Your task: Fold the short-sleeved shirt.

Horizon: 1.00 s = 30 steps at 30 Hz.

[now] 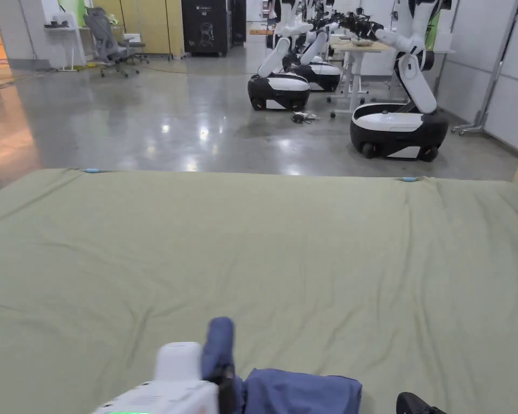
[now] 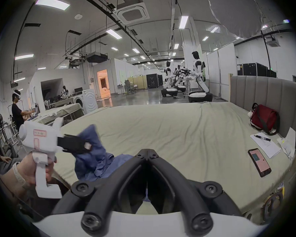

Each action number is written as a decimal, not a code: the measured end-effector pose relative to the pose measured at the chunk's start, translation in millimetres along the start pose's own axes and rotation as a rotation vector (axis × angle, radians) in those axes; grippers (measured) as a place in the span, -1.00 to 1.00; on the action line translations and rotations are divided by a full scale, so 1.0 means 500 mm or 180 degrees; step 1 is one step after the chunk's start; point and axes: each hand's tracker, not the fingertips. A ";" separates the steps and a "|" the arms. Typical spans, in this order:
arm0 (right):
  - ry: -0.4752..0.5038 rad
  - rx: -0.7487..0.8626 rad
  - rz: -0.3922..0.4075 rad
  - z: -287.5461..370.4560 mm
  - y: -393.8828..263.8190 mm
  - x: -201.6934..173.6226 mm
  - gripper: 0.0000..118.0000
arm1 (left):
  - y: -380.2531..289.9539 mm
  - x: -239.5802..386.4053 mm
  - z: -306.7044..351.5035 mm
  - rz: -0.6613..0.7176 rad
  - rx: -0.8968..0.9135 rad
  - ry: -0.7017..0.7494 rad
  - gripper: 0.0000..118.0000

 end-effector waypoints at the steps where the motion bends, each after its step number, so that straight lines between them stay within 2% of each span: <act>1: -0.0016 -0.0006 0.0007 0.007 -0.004 0.003 -0.93 | -0.010 0.054 -0.029 -0.0305 -0.0036 0.0050 -0.78; 3: -0.0042 -0.0015 -0.0025 0.022 -0.011 0.014 -0.93 | -0.036 0.137 -0.082 -0.0724 -0.0079 0.0209 -0.72; 4: -0.0068 -0.0016 -0.0051 0.029 -0.016 0.021 -0.93 | -0.051 0.164 -0.108 -0.0867 -0.0106 0.0243 -0.60; 5: -0.0094 -0.0025 -0.0074 0.036 -0.020 0.029 -0.93 | -0.064 0.185 -0.132 -0.0931 -0.0217 0.0223 -0.51; 6: -0.0103 -0.0034 -0.0088 0.041 -0.024 0.035 -0.93 | -0.076 0.189 -0.143 -0.0939 -0.0332 0.0179 -0.51; 7: -0.0128 -0.0047 -0.0097 0.046 -0.027 0.041 -0.93 | -0.089 0.200 -0.159 -0.0990 -0.0441 0.0134 0.06; 8: -0.0149 -0.0051 -0.0095 0.050 -0.028 0.046 -0.93 | -0.101 0.207 -0.168 -0.1083 -0.0460 0.0105 0.44; 9: -0.0159 -0.0050 -0.0093 0.053 -0.028 0.050 -0.93 | -0.107 0.212 -0.169 -0.1162 -0.0423 0.0136 0.51; 11: -0.0183 -0.0030 -0.0090 0.055 -0.027 0.058 -0.93 | -0.098 0.199 -0.147 -0.1139 -0.0383 0.0122 0.51; 14: -0.0173 0.0008 -0.0123 0.055 -0.021 0.064 -0.93 | -0.046 0.153 -0.054 -0.0479 0.0051 -0.0440 0.51; 18: -0.0152 0.0011 -0.0105 0.045 -0.022 0.067 -0.93 | 0.000 0.057 0.019 0.0128 0.0485 -0.0414 0.53; 19: -0.0153 0.0002 -0.0104 0.041 -0.023 0.067 -0.93 | 0.006 0.028 0.015 0.0322 0.0432 -0.0329 0.53; 20: -0.0145 -0.0007 -0.0111 0.037 -0.024 0.067 -0.93 | 0.011 0.003 -0.001 0.0515 0.0287 -0.0298 0.43; 21: -0.0138 -0.0016 -0.0119 0.035 -0.025 0.068 -0.93 | 0.007 -0.014 -0.021 0.0659 0.0132 -0.0349 0.15; 22: -0.0136 -0.0027 -0.0129 0.034 -0.026 0.068 -0.93 | -0.001 -0.018 -0.046 0.0779 -0.0059 -0.0396 -0.51; 23: -0.0132 -0.0038 -0.0142 0.033 -0.026 0.068 -0.93 | -0.013 -0.018 -0.068 0.0813 -0.0177 -0.0405 -0.81; 27: -0.0148 -0.0065 -0.0175 0.028 -0.026 0.074 -0.93 | -0.082 0.032 -0.157 0.0918 -0.0675 -0.0865 -0.81; 29: -0.0150 -0.0110 -0.0183 0.020 -0.023 0.080 -0.93 | -0.110 0.070 -0.186 0.0663 -0.0719 -0.1002 -0.81; 30: -0.0138 -0.0145 -0.0181 0.014 -0.021 0.082 -0.93 | -0.123 0.083 -0.193 0.0668 -0.0692 -0.0991 -0.81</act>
